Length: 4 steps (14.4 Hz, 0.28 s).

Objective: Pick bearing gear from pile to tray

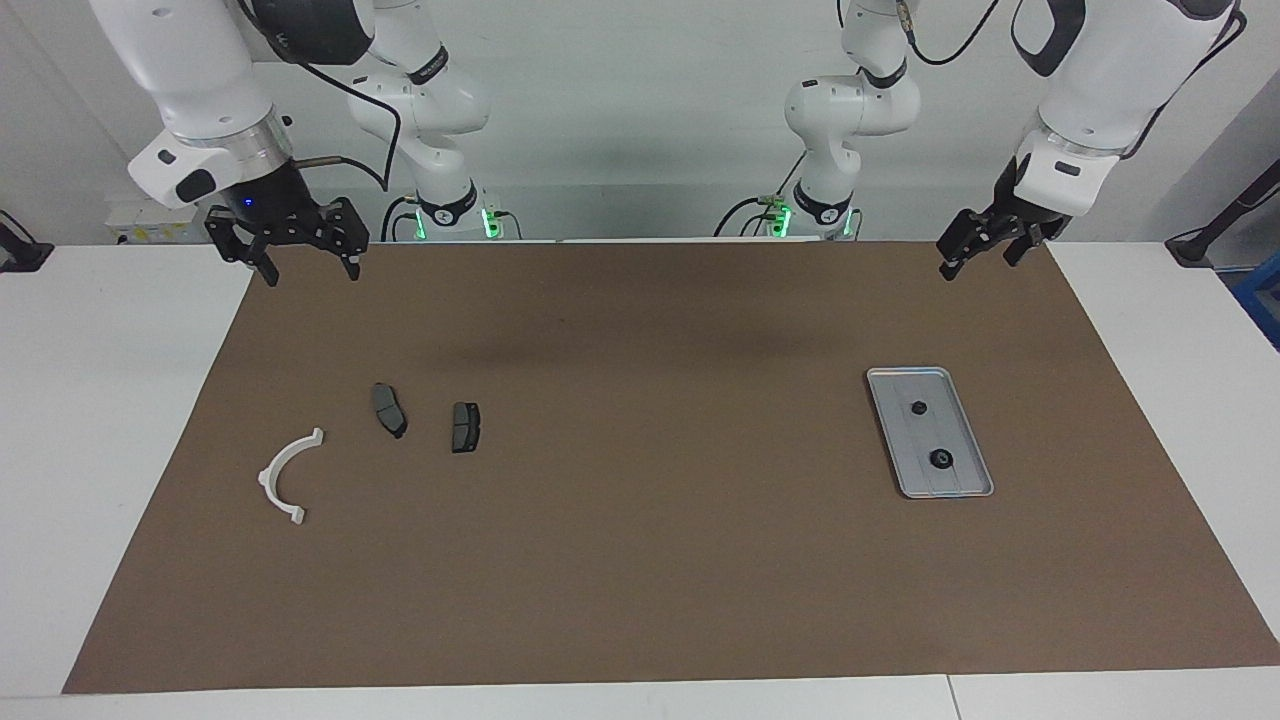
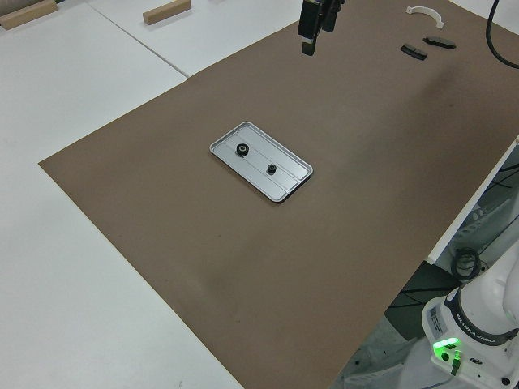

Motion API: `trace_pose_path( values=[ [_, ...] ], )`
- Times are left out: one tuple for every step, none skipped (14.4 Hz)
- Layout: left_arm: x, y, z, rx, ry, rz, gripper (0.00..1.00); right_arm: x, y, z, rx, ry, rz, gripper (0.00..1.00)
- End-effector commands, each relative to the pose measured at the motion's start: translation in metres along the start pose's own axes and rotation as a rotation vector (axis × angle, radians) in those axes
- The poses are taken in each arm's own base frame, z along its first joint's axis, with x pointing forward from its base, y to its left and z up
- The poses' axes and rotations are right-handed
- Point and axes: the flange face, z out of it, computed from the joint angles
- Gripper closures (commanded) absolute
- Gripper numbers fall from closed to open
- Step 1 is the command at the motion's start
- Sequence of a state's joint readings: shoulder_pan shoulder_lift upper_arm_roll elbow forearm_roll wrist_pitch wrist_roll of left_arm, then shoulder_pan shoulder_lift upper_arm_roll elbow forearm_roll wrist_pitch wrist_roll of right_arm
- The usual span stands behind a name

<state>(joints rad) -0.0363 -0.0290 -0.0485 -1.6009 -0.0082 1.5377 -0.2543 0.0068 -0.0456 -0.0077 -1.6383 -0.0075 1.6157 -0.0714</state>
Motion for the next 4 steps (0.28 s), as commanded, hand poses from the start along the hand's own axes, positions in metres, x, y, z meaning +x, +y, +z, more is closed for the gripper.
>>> trace_pose_path(
  values=[
    [-0.0030, -0.0009, -0.0050, -0.009, -0.001, 0.042, 0.00, -0.0007, -0.0008, -0.0025, 0.009, 0.015, 0.019, 0.00],
    [-0.0027, -0.0026, -0.0049, -0.009, -0.003, 0.079, 0.00, -0.0007, -0.0010, -0.0025, 0.011, 0.015, 0.019, 0.00],
    [-0.0028, -0.0051, -0.0048, -0.009, -0.004, 0.092, 0.00, -0.0007, -0.0010, -0.0025, 0.011, 0.015, 0.019, 0.00],
    [-0.0019, -0.0041, -0.0046, -0.009, 0.000, 0.093, 0.00, -0.0007, -0.0010, -0.0025, 0.011, 0.015, 0.019, 0.00]
  ],
)
